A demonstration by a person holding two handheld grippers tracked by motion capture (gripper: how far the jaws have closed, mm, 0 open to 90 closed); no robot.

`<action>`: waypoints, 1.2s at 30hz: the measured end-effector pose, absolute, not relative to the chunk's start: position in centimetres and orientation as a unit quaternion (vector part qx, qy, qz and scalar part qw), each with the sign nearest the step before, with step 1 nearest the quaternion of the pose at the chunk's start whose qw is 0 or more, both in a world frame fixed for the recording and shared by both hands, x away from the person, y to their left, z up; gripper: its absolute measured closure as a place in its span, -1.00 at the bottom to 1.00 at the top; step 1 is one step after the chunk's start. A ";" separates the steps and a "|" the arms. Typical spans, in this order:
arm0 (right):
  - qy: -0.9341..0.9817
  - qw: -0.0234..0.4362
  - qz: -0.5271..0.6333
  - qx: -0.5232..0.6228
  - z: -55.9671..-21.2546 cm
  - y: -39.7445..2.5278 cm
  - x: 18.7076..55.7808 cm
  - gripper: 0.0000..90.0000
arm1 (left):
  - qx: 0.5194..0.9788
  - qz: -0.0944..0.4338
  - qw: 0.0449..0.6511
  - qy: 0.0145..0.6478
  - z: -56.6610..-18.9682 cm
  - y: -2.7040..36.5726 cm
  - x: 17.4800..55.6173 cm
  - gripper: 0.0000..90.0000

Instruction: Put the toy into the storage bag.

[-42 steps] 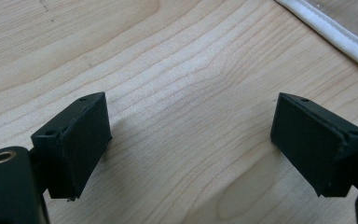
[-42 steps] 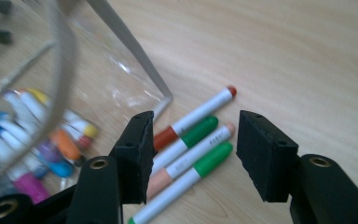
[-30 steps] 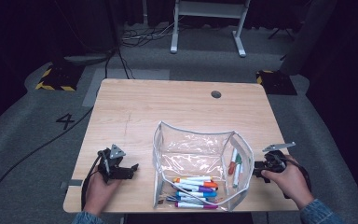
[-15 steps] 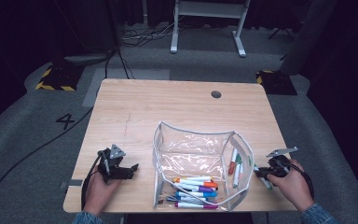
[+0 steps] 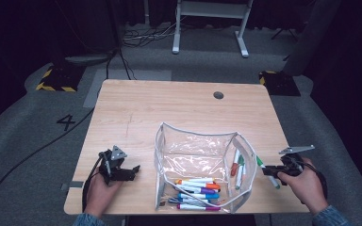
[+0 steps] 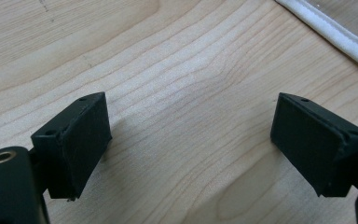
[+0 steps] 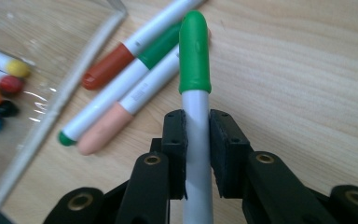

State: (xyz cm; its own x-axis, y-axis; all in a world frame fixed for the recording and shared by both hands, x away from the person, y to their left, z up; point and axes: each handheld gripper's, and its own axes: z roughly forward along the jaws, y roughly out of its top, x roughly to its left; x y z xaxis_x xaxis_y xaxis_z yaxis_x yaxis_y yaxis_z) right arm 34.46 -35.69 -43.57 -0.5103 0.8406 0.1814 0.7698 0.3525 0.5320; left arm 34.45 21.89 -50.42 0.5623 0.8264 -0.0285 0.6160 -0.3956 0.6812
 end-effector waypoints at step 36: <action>0.852 0.068 0.415 0.312 -27.9 -29.9 32.1 0.71 | 0.820 0.160 0.330 0.440 -50.4 21.9 34.5 -0.73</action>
